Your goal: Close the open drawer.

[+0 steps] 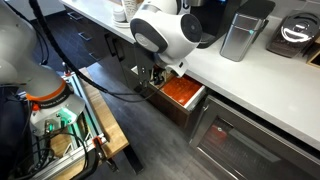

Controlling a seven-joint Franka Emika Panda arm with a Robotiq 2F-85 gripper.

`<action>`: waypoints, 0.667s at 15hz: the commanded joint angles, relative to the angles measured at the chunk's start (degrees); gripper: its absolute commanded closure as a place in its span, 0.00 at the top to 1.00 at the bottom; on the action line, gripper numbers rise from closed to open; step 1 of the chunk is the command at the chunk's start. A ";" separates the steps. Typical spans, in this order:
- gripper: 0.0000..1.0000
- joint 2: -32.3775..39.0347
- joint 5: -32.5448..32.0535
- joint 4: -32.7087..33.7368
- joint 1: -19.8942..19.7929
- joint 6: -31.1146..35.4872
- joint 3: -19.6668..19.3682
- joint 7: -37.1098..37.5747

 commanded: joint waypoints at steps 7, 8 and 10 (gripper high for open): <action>1.00 2.92 -0.08 1.60 -2.53 0.03 0.70 -0.90; 1.00 3.57 -0.22 1.91 -3.06 -0.01 0.55 -1.25; 1.00 4.94 0.12 2.80 -4.52 -0.43 0.32 -1.89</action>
